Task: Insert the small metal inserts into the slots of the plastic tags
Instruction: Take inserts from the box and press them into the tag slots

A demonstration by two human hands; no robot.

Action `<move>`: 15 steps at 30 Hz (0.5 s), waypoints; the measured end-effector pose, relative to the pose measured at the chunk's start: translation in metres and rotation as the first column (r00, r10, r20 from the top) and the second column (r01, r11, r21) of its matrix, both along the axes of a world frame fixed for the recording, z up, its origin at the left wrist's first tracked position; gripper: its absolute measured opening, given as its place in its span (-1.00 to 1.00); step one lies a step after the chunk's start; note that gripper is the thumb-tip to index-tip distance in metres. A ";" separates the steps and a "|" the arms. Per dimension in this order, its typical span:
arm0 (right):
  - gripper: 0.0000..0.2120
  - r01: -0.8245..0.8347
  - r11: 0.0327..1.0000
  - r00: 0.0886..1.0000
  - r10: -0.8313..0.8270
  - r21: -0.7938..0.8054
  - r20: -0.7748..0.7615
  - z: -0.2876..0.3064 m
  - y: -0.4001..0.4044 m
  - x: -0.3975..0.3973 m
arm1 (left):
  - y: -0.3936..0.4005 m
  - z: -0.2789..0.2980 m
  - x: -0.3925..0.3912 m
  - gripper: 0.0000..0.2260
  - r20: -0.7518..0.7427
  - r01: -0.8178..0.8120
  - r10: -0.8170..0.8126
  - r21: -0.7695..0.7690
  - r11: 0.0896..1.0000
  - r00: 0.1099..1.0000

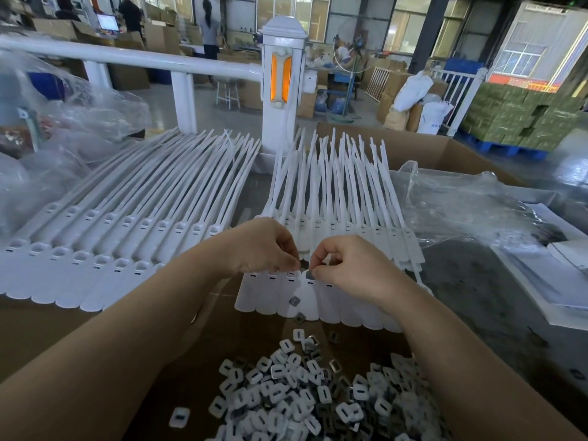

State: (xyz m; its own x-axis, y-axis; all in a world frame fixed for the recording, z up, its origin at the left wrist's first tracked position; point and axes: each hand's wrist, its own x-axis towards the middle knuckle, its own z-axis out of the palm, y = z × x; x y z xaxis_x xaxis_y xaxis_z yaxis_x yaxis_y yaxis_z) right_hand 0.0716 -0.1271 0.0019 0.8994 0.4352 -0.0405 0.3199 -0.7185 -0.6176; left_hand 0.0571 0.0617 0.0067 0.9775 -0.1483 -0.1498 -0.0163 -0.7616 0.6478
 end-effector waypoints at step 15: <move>-0.84 -0.059 0.997 0.997 0.062 -0.059 0.043 0.002 0.002 -0.003 | -0.001 0.005 -0.004 -0.96 -0.027 0.009 -0.009 -0.015 1.000 1.000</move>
State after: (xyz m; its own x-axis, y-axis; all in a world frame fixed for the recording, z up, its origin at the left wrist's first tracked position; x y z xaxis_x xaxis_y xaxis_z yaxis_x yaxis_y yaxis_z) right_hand 0.0689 -0.1254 0.0039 0.8729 0.4871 -0.0275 0.3901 -0.7308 -0.5601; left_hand 0.0536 0.0608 0.0113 0.9718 -0.1593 -0.1741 -0.0052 -0.7520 0.6591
